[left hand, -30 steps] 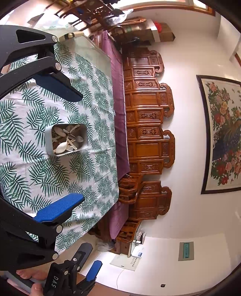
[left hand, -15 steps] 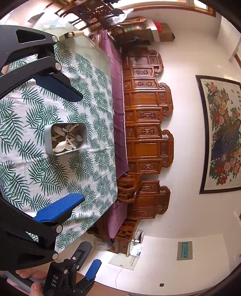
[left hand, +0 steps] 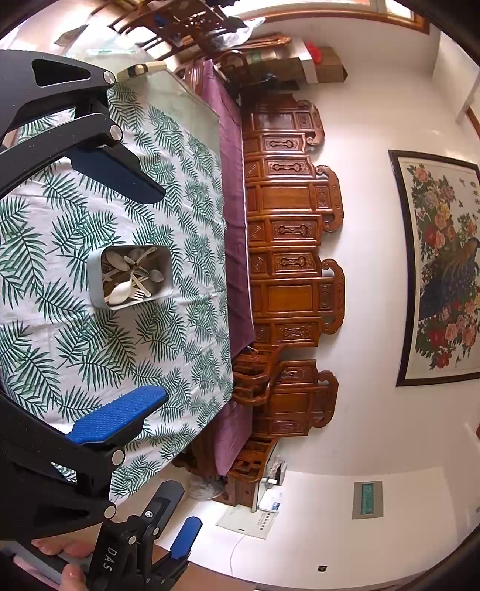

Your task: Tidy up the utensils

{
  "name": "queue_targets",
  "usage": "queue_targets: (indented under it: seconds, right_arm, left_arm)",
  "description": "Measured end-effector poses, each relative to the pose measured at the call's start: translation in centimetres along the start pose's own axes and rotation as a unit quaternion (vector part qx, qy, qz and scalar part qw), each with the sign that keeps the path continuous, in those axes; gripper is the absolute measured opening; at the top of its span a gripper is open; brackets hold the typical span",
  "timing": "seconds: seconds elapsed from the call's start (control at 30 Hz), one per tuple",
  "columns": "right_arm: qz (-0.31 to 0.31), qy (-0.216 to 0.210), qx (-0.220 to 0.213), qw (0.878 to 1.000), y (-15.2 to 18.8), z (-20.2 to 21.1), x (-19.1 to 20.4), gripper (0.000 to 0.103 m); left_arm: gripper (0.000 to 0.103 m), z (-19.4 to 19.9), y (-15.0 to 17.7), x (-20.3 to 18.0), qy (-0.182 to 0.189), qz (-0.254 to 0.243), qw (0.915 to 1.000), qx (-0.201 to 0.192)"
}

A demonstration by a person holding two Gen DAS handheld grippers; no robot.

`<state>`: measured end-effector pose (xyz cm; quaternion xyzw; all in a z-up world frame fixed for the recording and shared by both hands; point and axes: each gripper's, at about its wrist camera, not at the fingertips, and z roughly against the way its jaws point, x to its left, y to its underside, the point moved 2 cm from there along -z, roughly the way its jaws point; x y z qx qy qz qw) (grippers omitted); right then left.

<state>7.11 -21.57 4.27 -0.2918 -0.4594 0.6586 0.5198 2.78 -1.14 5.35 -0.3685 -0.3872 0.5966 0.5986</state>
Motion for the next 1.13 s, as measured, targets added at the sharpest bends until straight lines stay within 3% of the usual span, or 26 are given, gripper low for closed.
queue_targets:
  seconds: [1.13]
  right_arm:
    - [-0.001, 0.001, 0.002, 1.000, 0.24, 0.05, 0.25, 0.100]
  left_arm:
    - [0.095, 0.16, -0.01, -0.10, -0.003, -0.001, 1.0000, 0.003]
